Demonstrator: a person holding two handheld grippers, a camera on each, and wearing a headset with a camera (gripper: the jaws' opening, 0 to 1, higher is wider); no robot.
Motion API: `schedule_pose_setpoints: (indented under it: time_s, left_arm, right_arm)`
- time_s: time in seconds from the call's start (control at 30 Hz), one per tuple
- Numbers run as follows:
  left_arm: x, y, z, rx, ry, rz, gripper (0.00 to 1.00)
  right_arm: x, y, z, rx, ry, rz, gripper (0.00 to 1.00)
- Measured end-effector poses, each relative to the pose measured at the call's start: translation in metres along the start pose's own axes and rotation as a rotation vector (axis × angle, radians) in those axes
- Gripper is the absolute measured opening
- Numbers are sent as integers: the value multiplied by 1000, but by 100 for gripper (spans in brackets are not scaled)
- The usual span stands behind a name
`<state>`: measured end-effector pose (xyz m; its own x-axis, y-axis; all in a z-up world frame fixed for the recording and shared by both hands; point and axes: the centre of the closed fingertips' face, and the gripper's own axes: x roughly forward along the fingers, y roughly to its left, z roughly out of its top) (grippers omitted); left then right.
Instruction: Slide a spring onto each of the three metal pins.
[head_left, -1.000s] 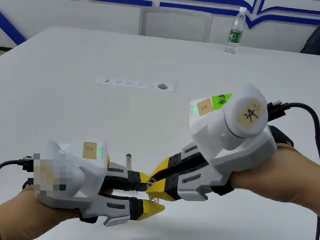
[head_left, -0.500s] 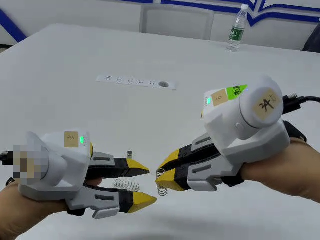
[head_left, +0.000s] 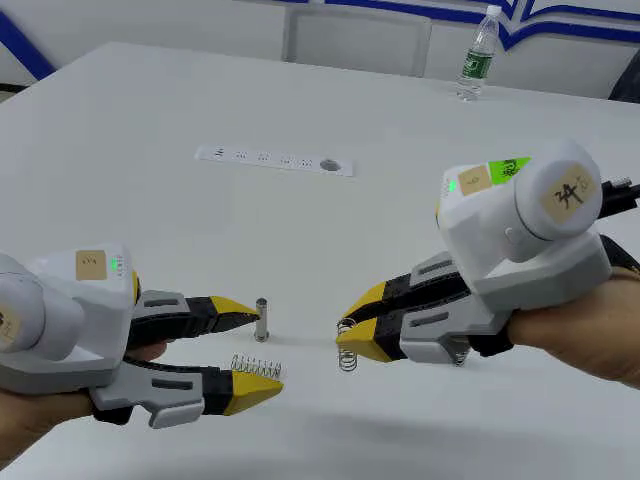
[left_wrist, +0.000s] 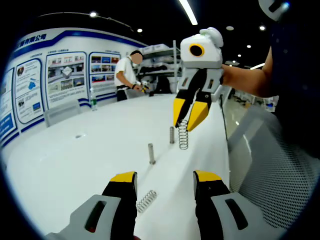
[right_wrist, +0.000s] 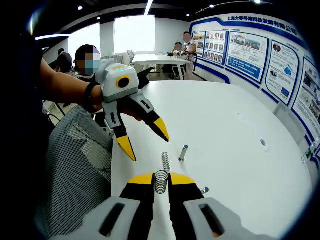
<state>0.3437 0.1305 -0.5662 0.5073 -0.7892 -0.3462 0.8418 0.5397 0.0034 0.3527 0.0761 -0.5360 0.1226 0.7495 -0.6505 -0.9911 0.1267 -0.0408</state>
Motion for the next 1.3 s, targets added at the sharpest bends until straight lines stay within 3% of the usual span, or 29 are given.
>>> schedule_pose_setpoints:
  time_s: [0.57,1.07,1.3]
  left_arm:
    - [-21,22,-16,-73,-10,116,56]
    - [-24,24,-18,-96,-15,143,59]
    - [-23,23,-17,-97,-16,143,60]
  right_arm:
    - [-8,-29,-6,52,-45,-99,11]
    - [-12,-69,-7,102,-157,-267,11]
    - [-6,-78,-15,125,-175,-286,11]
